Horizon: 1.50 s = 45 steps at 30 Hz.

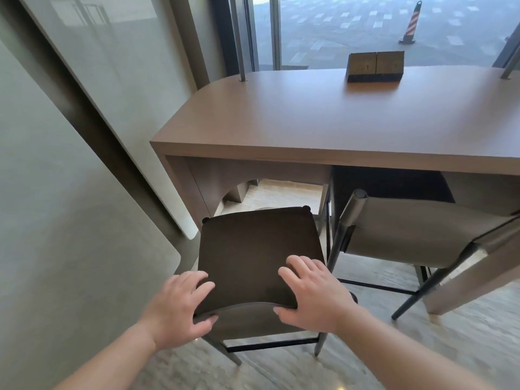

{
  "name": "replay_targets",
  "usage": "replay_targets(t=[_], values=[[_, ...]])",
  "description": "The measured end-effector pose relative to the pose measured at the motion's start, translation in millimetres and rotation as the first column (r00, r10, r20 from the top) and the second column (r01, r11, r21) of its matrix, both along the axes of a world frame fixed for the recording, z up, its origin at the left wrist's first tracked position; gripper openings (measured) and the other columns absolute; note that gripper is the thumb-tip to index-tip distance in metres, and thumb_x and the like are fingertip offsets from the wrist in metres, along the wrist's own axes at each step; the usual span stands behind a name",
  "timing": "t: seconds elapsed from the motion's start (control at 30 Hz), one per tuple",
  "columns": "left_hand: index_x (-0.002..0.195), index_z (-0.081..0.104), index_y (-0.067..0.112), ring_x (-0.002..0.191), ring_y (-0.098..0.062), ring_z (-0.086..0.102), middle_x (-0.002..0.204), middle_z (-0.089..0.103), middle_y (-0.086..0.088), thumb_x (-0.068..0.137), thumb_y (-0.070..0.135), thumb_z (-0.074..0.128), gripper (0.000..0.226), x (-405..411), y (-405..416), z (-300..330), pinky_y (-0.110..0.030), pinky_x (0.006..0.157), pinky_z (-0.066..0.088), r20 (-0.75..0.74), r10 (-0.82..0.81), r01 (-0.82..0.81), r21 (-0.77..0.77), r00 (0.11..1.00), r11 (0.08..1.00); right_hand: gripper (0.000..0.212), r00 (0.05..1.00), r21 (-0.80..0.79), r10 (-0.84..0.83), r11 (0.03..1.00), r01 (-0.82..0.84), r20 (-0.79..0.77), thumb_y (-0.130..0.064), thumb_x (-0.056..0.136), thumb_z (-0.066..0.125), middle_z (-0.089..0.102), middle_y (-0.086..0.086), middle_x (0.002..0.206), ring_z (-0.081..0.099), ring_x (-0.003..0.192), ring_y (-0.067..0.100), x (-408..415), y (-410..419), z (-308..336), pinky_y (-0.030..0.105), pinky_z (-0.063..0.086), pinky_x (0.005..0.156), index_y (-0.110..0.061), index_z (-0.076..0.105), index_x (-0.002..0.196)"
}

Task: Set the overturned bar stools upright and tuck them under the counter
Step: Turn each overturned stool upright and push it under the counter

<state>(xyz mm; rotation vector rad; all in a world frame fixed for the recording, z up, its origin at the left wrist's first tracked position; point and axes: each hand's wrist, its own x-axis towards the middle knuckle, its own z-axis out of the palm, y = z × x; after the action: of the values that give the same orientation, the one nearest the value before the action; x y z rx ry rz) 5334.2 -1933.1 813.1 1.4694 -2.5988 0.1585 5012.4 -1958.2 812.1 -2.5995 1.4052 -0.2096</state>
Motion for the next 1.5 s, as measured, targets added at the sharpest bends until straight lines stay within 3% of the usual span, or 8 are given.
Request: replay_targets(t=[0.17, 0.27, 0.4, 0.57, 0.93, 1.17, 1.37, 1.5], values=[[0.129, 0.063, 0.016, 0.134, -0.028, 0.046, 0.145, 0.049, -0.012, 0.071, 0.056, 0.069, 0.07, -8, -1, 5, -0.044, 0.109, 0.03, 0.01, 0.004, -0.004, 0.011, 1.0, 1.0, 0.074, 0.999, -0.015, -0.029, 0.999, 0.029, 0.021, -0.076, 0.078, 0.042, 0.038, 0.005, 0.149, 0.033, 0.138, 0.028, -10, -2, 1, 0.044, 0.022, 0.115, -0.028, 0.041, 0.133], [0.133, 0.057, 0.02, 0.141, -0.025, 0.039, 0.151, 0.042, -0.009, 0.072, 0.057, 0.069, 0.072, -19, -6, 6, -0.047, 0.113, 0.028, 0.016, -0.021, 0.02, 0.024, 1.0, 0.999, 0.073, 0.998, -0.049, -0.057, 0.997, 0.059, 0.035, -0.076, 0.076, 0.047, 0.045, 0.005, 0.145, 0.04, 0.134, 0.027, -22, -4, 1, 0.043, 0.026, 0.113, -0.027, 0.046, 0.13], [0.131, 0.061, 0.019, 0.141, -0.026, 0.039, 0.152, 0.042, -0.01, 0.073, 0.057, 0.069, 0.07, -30, -9, 8, -0.05, 0.112, 0.029, 0.02, -0.019, 0.018, 0.008, 1.0, 1.0, 0.073, 0.997, -0.053, -0.076, 0.996, 0.077, 0.035, -0.075, 0.075, 0.048, 0.048, 0.007, 0.142, 0.045, 0.13, 0.029, -35, -4, 0, 0.044, 0.034, 0.11, -0.025, 0.048, 0.128], [0.127, 0.064, 0.018, 0.14, -0.027, 0.042, 0.15, 0.045, -0.009, 0.073, 0.059, 0.067, 0.067, -37, -9, 8, -0.05, 0.113, 0.028, 0.022, 0.003, -0.003, 0.003, 1.0, 1.0, 0.077, 0.994, 0.006, -0.106, 0.994, 0.106, 0.013, -0.079, 0.078, 0.04, 0.036, 0.004, 0.152, 0.031, 0.14, 0.026, -41, -4, 0, 0.037, 0.013, 0.115, -0.028, 0.041, 0.136], [0.133, 0.053, 0.025, 0.144, -0.022, 0.035, 0.154, 0.039, -0.005, 0.077, 0.063, 0.061, 0.068, -37, -23, 5, -0.047, 0.115, 0.025, 0.008, -0.047, 0.046, 0.065, 0.999, 0.997, 0.079, 0.987, 0.032, -0.159, 0.987, 0.159, 0.001, -0.079, 0.076, 0.041, 0.035, 0.003, 0.152, 0.031, 0.14, 0.024, -44, -1, 0, 0.035, 0.017, 0.115, -0.029, 0.043, 0.137], [0.142, 0.047, 0.027, 0.15, -0.016, 0.02, 0.16, 0.027, -0.001, 0.081, 0.065, 0.053, 0.073, -30, -42, 12, -0.041, 0.121, 0.004, 0.043, -0.058, 0.049, 0.187, 0.997, 0.981, 0.078, 0.983, 0.024, -0.182, 0.983, 0.182, -0.014, -0.077, 0.077, 0.042, 0.038, 0.003, 0.15, 0.032, 0.138, 0.024, -34, -1, 1, 0.036, 0.019, 0.115, -0.027, 0.045, 0.137], [0.143, 0.047, 0.027, 0.151, -0.014, 0.015, 0.161, 0.025, 0.001, 0.081, 0.065, 0.052, 0.073, -6, -48, 11, -0.04, 0.121, -0.002, 0.062, -0.038, 0.024, 0.22, 0.997, 0.975, 0.077, 0.988, 0.041, -0.151, 0.987, 0.152, -0.024, -0.077, 0.079, 0.039, 0.036, 0.002, 0.152, 0.03, 0.14, 0.024, -8, -7, 0, 0.037, 0.02, 0.116, -0.028, 0.043, 0.138], [0.145, 0.045, 0.028, 0.151, -0.013, 0.013, 0.162, 0.023, 0.001, 0.082, 0.066, 0.049, 0.073, 5, -54, 8, -0.039, 0.122, 0.0, 0.055, -0.045, 0.029, 0.257, 0.997, 0.966, 0.073, 0.99, 0.001, -0.135, 0.991, 0.135, -0.039, -0.075, 0.079, 0.044, 0.046, 0.005, 0.145, 0.041, 0.134, 0.025, 3, -10, -1, 0.04, 0.031, 0.112, -0.025, 0.05, 0.132]])
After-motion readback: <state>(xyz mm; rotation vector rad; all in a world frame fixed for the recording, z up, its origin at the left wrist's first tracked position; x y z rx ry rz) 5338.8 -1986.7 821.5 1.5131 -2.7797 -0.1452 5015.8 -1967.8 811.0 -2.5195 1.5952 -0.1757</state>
